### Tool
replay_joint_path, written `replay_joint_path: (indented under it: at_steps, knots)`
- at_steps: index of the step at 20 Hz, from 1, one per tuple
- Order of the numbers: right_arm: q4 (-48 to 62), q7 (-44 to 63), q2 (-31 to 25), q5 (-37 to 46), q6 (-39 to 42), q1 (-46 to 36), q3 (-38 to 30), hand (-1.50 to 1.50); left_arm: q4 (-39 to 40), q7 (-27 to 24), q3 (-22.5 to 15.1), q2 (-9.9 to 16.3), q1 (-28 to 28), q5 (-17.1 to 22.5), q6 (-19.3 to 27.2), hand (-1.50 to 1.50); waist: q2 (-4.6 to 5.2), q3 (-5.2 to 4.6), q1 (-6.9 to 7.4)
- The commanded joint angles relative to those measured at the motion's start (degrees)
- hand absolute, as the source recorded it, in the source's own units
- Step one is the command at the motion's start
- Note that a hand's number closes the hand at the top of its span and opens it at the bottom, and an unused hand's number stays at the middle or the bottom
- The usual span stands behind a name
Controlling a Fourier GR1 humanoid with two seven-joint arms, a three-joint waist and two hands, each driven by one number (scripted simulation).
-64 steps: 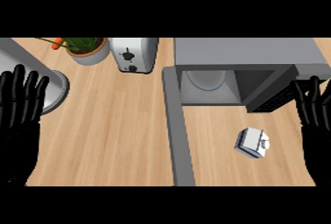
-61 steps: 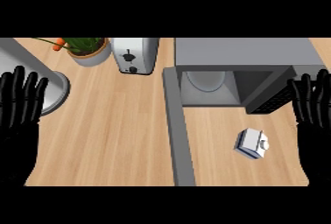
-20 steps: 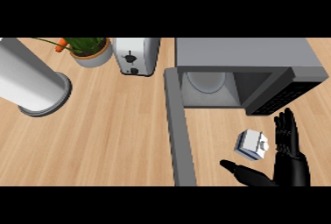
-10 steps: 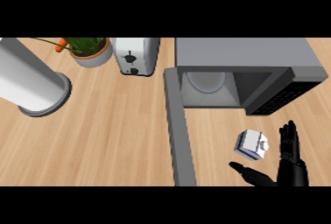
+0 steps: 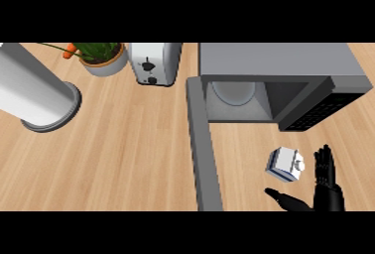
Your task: Pick up the milk, place it into the microwave and close the microwave
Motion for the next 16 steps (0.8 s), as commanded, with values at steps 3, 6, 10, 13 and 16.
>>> replay_joint_path:
  at_steps: [3, 6, 10, 13, 16]
  knots:
    - [11.6, -7.6, 0.3, 0.5, 0.0, -3.7, -2.2, -1.50, -2.9, -1.1, 2.5, -1.0, 3.9, 5.2, -3.9, -1.50, -0.02, -0.01, 0.22]
    - [14.3, -7.6, -0.1, 0.3, -0.9, -7.1, -3.4, -1.50, -1.8, -1.1, -0.3, -1.0, 0.0, 0.5, -0.1, -1.50, 0.04, -0.02, -0.05]
    - [25.7, -13.3, -2.1, -0.6, -0.2, -13.0, -7.1, -1.50, -4.3, 2.0, 3.0, -1.0, 2.3, 5.8, -2.9, -1.50, 0.03, 0.01, 0.33]
    - [28.4, -14.3, -3.2, -0.1, 0.4, -15.0, -7.0, -1.50, -2.3, 1.3, 6.0, 0.7, 0.9, 7.3, -3.4, -1.50, 0.02, 0.00, 0.25]
    - [35.2, -19.3, -2.8, -0.5, 1.0, -16.9, -8.2, -1.50, -6.6, 4.9, 5.4, 0.9, 0.9, 8.9, -0.9, -1.50, 0.06, 0.04, 0.37]
